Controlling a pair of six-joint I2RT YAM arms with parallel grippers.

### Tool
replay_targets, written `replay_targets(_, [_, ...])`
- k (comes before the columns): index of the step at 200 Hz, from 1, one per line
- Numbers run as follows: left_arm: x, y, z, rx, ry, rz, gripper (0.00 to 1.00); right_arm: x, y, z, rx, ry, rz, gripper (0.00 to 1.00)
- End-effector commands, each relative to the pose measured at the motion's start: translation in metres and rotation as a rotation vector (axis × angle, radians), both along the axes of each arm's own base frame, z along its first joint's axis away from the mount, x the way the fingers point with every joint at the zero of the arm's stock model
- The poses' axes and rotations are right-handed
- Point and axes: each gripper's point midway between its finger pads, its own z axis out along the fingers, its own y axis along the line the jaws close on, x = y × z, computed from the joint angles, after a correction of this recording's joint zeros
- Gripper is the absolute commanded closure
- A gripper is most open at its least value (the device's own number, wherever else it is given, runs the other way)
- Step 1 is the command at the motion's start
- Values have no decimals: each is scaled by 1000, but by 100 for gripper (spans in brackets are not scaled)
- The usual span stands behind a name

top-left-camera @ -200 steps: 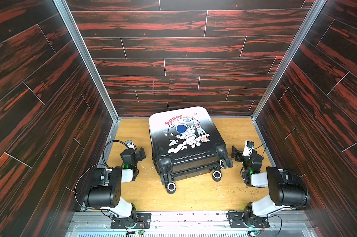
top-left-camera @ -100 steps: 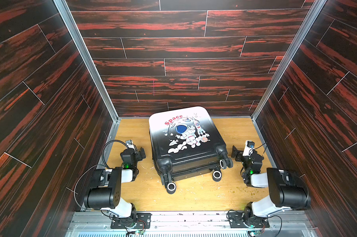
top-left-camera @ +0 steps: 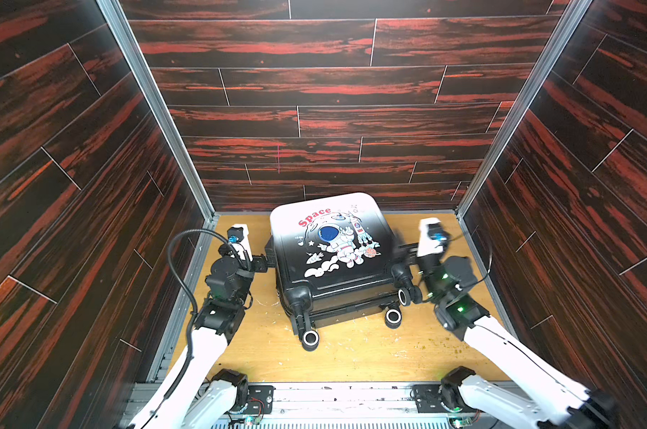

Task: Open the suitcase zippers
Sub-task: Move the suitcase to the center of the board.

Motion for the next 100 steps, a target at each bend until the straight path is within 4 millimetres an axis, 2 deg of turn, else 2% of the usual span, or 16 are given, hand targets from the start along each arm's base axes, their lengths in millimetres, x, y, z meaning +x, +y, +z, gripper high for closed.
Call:
replay_targets(1, [-37, -13, -46, 10, 292, -9, 0, -28, 31, -7, -231, 93, -13, 2])
replay_targets(15, [-54, 10, -50, -186, 385, 150, 0, -38, 46, -10, -154, 311, 85, 2])
replay_targets(20, [-71, 20, -65, -194, 488, 205, 0, -43, 49, -15, -150, 408, 108, 2])
replay_targets(36, [-93, 28, -78, -196, 594, 230, 0, -52, 72, -31, -155, 549, 216, 2])
replay_targets(45, [-99, 21, -89, -243, 624, 195, 0, -53, 78, -38, -152, 583, 234, 2])
replay_targets(55, [-103, 15, -95, -339, 622, 178, 0, -52, 76, -36, -102, 603, 211, 4])
replay_targets(63, [-105, -1, -96, -383, 627, 88, 0, -49, 68, -34, -36, 619, 158, 6])
replay_targets(74, [-110, -18, -104, -417, 674, 1, 0, -56, 64, -34, 37, 655, 167, 6])
replay_targets(88, [-112, -39, -126, -457, 765, -75, 0, -65, 64, -47, 79, 752, 178, 6])
replay_targets(100, [-110, -56, -141, -485, 818, -130, 0, -79, 77, -62, 68, 832, 250, 6])
